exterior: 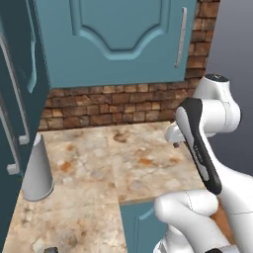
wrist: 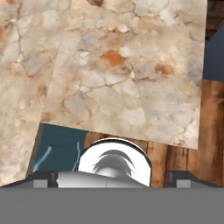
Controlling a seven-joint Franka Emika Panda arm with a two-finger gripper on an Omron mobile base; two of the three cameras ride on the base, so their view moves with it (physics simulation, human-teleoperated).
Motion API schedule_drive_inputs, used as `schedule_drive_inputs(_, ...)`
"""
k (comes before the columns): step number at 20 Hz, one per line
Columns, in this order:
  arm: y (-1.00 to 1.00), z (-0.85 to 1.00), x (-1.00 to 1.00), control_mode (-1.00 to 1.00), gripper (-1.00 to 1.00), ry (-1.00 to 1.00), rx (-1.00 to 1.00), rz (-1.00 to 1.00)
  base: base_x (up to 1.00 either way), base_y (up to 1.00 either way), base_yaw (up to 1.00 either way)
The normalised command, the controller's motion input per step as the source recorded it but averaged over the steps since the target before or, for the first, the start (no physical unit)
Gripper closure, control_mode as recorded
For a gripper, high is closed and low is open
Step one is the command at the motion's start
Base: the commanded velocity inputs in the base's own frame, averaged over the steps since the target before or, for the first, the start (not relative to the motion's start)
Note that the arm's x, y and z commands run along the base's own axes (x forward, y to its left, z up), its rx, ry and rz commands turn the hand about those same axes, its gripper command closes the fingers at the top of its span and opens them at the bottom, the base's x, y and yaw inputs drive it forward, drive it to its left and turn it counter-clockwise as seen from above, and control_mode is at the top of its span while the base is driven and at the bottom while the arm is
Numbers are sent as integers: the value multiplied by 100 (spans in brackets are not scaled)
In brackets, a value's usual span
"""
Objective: Navigate to the toaster.
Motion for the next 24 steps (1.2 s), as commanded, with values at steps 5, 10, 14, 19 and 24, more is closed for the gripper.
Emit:
schedule_drive_inputs(5, 0, 0, 0, 100, -100, 0, 0, 0, -40, -97, 21)
schedule_drive_inputs(10, 0, 0, 0, 100, -100, 0, 0, 0, -54, -74, 19)
schedule_drive_inputs(14, 0, 0, 0, 100, -100, 0, 0, 0, -81, 6, 49)
schedule_drive_inputs(19, 0, 0, 0, 100, -100, 0, 0, 0, -46, 25, 63)
schedule_drive_inputs(24, 0, 0, 0, 100, -100, 0, 0, 0, -21, 19, 65)
